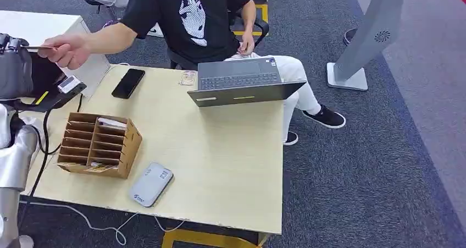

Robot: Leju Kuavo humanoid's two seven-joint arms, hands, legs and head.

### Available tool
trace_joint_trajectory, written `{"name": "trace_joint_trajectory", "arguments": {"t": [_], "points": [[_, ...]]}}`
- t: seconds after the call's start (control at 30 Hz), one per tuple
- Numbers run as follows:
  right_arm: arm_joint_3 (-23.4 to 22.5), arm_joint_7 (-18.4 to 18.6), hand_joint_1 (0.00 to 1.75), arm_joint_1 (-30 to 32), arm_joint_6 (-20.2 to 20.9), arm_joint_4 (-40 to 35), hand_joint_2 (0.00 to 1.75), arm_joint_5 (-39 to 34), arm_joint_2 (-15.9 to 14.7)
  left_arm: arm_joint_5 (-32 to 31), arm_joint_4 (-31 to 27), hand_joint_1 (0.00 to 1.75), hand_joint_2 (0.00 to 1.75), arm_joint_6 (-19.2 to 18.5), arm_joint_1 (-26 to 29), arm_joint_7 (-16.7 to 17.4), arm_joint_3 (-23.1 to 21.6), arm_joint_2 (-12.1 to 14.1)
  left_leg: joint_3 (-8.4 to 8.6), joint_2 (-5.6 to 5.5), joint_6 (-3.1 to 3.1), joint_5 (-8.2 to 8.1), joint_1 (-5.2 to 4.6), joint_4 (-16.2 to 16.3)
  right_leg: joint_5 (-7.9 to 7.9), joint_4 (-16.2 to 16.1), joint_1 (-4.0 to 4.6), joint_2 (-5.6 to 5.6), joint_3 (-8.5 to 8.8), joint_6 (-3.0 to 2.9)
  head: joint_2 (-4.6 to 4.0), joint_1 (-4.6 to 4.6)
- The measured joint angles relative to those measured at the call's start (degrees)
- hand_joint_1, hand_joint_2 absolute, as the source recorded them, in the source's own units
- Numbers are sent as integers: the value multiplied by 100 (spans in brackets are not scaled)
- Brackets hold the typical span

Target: Pass the card to the sensor for recognition and then transmit it.

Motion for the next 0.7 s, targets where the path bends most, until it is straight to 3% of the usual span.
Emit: {"name": "trace_joint_trajectory", "arguments": {"t": [0.2,0.23,0.27,0.5,0.57,0.7], "points": [[0,-2,0,0,0,0,175,0,0,18,157,175,175,0,-44,-9,-2,-72,-1,2,0,0,0,0,0,0,0,2,-1,0,0,0],[0,-2,0,0,0,0,175,0,0,35,173,157,175,0,-45,-22,-2,-76,-1,4,0,0,0,0,0,0,0,4,-1,0,0,-2],[2,-2,0,0,0,0,175,0,0,72,186,0,175,0,-45,-50,-2,-87,0,6,0,-1,0,0,0,0,0,6,-2,0,0,-2],[2,-2,0,-3,-63,0,175,20,2,512,269,0,175,2,-19,-317,0,-232,-1,1,0,-1,0,0,0,0,0,1,0,0,0,-2],[2,-2,0,-3,-70,0,175,20,2,822,238,0,175,2,54,-527,29,-341,-1,0,0,-1,-1,0,0,0,0,1,0,0,0,-2],[2,-24,0,-5,-85,0,175,55,9,1379,-99,0,175,7,265,-1283,306,-818,-2,-10,1,0,-3,2,1,0,-1,-8,5,2,0,0]]}}
